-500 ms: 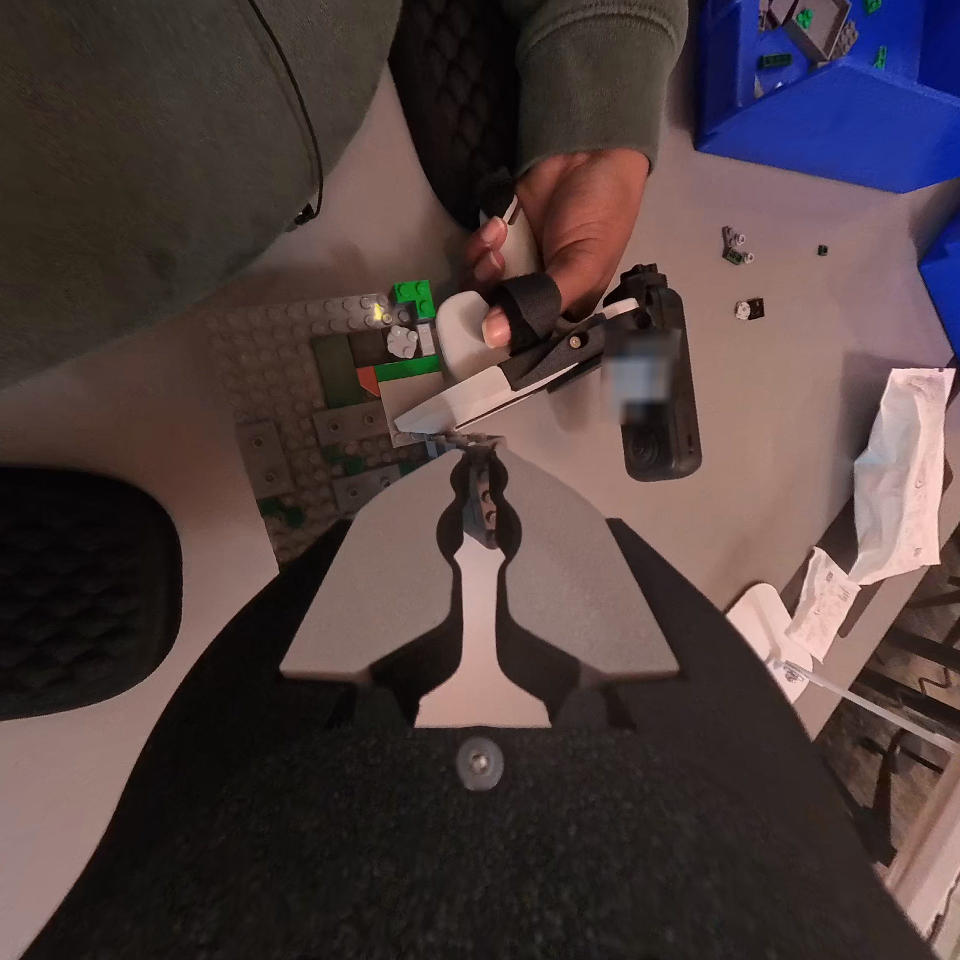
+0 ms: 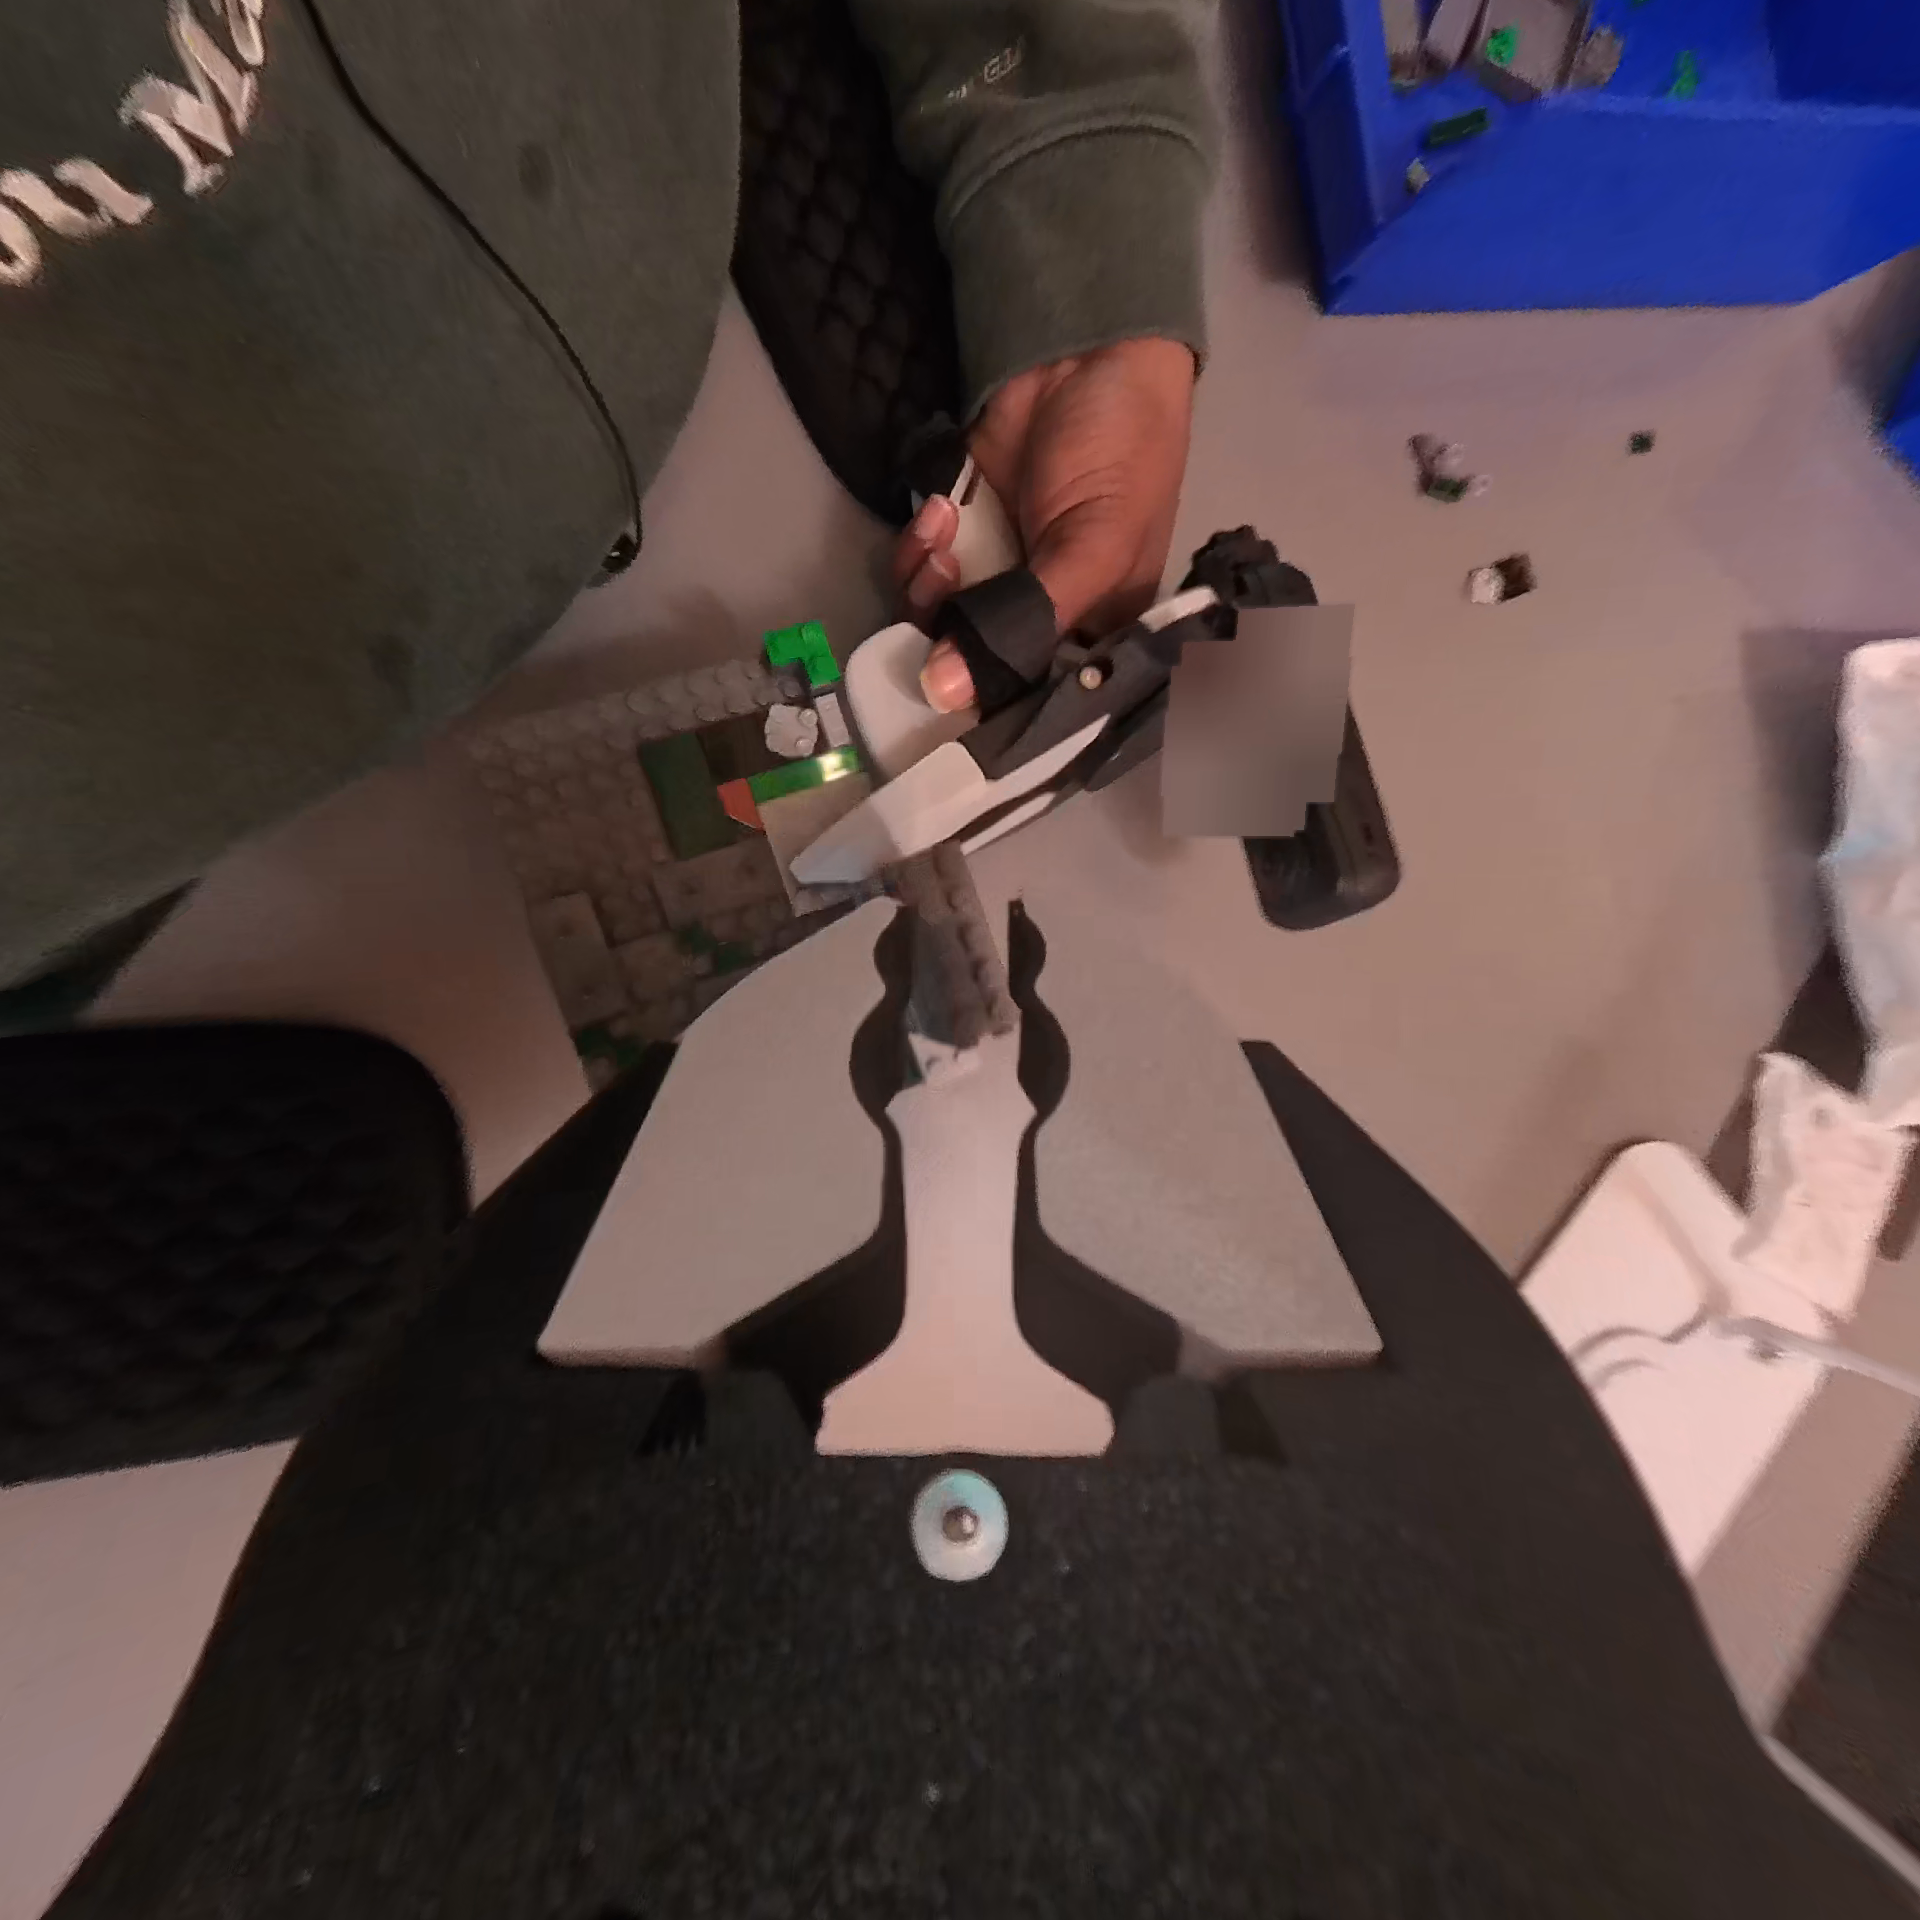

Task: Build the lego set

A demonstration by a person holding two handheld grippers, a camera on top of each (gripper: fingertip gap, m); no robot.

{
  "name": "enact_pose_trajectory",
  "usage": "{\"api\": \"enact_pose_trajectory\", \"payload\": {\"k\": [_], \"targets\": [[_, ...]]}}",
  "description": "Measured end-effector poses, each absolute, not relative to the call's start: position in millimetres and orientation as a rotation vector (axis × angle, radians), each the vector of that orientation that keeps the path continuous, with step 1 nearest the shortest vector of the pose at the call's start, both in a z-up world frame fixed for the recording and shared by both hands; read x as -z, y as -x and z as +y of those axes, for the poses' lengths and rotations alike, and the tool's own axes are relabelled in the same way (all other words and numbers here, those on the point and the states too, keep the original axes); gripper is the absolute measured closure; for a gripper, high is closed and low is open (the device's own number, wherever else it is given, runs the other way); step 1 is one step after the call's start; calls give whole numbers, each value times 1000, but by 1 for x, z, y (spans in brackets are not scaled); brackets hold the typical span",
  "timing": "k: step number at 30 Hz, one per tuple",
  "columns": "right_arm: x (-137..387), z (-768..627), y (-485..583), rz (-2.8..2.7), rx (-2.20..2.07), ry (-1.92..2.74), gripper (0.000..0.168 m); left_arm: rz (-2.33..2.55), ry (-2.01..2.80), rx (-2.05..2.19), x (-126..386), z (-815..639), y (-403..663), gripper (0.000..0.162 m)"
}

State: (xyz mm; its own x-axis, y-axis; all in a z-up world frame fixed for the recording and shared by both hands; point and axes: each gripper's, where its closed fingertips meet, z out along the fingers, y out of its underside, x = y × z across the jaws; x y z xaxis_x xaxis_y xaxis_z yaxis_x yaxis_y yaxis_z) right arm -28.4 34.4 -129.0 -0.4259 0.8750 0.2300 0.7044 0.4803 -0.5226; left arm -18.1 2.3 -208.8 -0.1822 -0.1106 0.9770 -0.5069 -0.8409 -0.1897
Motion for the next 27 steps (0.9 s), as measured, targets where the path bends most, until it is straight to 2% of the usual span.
{"api": "enact_pose_trajectory", "payload": {"k": [7, 14, 18, 24, 27], "targets": [[146, 39, 10, -2476, -833, 1779, 125, -768, -1832, -2070, 212, -2, 15, 152], [159, 40, 13, -2444, -1234, 2090, 104, -776, -1871, -2089, 209, 1, 16, 152], [164, 32, 18, -2266, -1501, 2197, 88, -771, -1904, -2103, 208, 7, 16, 152], [166, 45, 28, -1673, -1799, 2279, 81, -755, -1966, -2128, 209, 15, 16, 152], [178, 47, 26, -1479, -1820, 2334, 77, -764, -1980, -2126, 210, 15, 16, 152]]}}
